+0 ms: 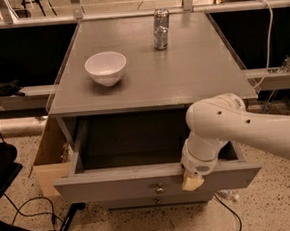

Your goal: Open top drawer

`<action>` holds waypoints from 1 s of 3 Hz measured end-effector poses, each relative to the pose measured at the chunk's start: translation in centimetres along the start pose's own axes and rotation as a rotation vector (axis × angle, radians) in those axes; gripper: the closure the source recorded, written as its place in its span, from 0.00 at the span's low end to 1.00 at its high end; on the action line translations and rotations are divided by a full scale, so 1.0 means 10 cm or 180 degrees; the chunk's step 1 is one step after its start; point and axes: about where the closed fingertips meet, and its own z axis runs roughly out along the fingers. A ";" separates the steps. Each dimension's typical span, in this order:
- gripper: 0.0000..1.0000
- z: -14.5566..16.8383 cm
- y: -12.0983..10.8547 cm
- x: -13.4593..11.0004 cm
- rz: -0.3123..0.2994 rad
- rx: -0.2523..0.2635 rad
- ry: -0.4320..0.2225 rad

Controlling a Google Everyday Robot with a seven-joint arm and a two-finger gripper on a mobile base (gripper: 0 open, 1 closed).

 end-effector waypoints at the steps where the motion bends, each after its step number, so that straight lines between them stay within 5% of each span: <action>1: 0.86 -0.04 -0.02 0.00 0.0000 0.0000 0.0000; 2: 1.00 -0.07 0.23 0.14 -0.0011 -0.0180 0.0077; 3: 1.00 -0.06 0.22 0.12 -0.0011 -0.0180 0.0077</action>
Offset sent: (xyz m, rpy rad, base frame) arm -0.2014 -0.1069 0.0361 -0.1494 0.4502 0.1184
